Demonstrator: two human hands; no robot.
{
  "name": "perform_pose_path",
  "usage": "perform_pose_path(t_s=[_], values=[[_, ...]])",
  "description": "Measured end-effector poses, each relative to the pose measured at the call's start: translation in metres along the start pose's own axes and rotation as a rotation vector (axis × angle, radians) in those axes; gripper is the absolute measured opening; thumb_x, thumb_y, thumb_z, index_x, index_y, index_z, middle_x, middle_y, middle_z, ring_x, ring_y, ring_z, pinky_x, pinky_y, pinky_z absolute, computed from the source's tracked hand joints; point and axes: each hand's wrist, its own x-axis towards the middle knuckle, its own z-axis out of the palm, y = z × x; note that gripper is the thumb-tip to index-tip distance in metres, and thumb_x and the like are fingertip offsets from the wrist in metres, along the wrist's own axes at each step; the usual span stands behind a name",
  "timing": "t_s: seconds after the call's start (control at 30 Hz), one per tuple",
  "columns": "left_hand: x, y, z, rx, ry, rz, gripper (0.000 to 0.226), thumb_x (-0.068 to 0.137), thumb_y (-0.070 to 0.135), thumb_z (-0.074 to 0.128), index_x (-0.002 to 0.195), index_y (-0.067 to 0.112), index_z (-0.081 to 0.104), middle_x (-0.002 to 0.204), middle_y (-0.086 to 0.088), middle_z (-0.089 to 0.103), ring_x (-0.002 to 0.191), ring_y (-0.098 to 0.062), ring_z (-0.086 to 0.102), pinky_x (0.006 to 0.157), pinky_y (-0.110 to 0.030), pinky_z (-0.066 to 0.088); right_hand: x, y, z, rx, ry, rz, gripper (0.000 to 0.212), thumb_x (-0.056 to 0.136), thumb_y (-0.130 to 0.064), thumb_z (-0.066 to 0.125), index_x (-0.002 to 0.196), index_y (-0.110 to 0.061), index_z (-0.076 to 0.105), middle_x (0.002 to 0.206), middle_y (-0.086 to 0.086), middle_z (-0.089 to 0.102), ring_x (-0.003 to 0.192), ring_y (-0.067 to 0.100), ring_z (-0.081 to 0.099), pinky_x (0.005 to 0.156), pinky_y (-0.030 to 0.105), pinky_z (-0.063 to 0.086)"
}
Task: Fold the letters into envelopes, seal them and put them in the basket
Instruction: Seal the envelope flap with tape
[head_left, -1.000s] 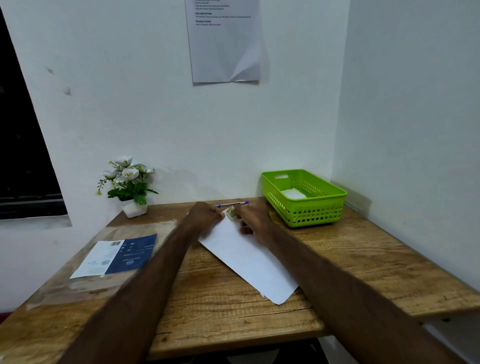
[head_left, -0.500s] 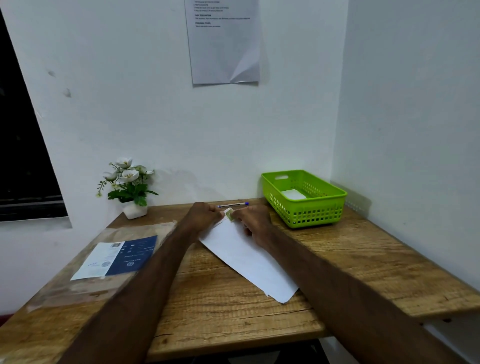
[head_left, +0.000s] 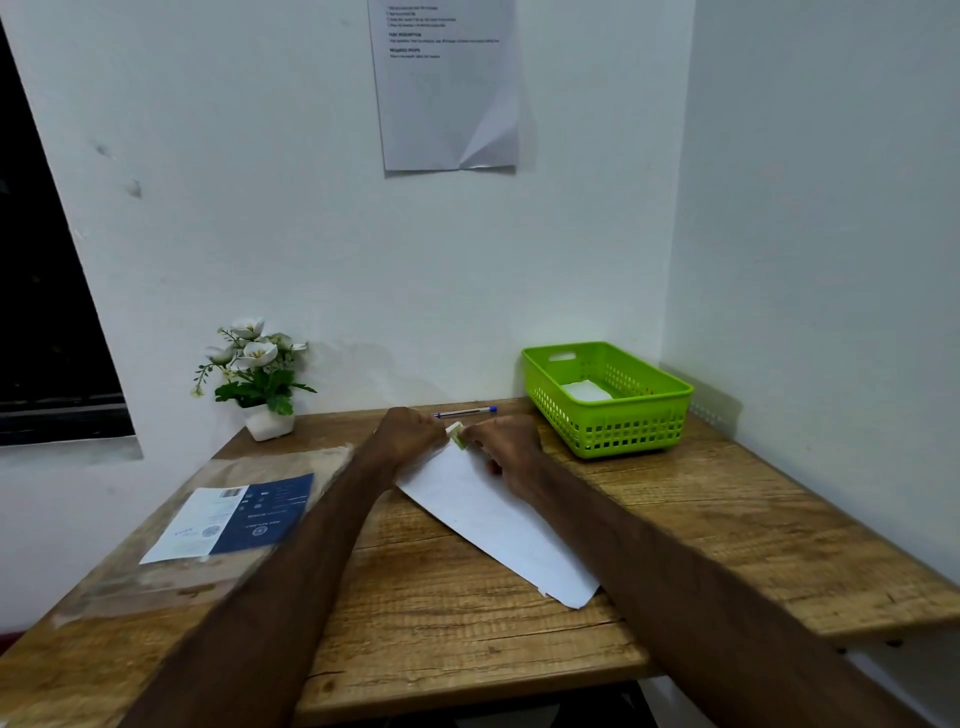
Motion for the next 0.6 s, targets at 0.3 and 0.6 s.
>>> perform_pose_path(t_s=[0.3,0.6], values=[[-0.0011,-0.0009,0.0020,-0.047,0.024,-0.008,0.014,0.084,0.002,0.069,0.087,0.011,0.080,0.088,-0.013,0.075,0.073,-0.016,0.064,0.068,-0.026,0.049,-0.0001,0.0004,-0.0032,0.041,-0.047,0.007,0.031,0.055,-0.017,0.088,0.068,-0.014,0.061,0.058,0.002,0.053,0.042,0.014,0.041,0.038,0.019,0.030],[0.0001,-0.0014,0.0032,-0.119,0.024,0.010,0.015,0.079,0.025,0.085,0.084,0.011,0.082,0.077,-0.008,0.075,0.065,-0.010,0.062,0.057,-0.021,0.045,-0.0037,-0.0005,-0.0040,0.029,-0.020,0.016,0.034,0.055,-0.018,0.092,0.069,-0.013,0.062,0.059,0.002,0.056,0.040,0.014,0.042,0.037,0.017,0.029]])
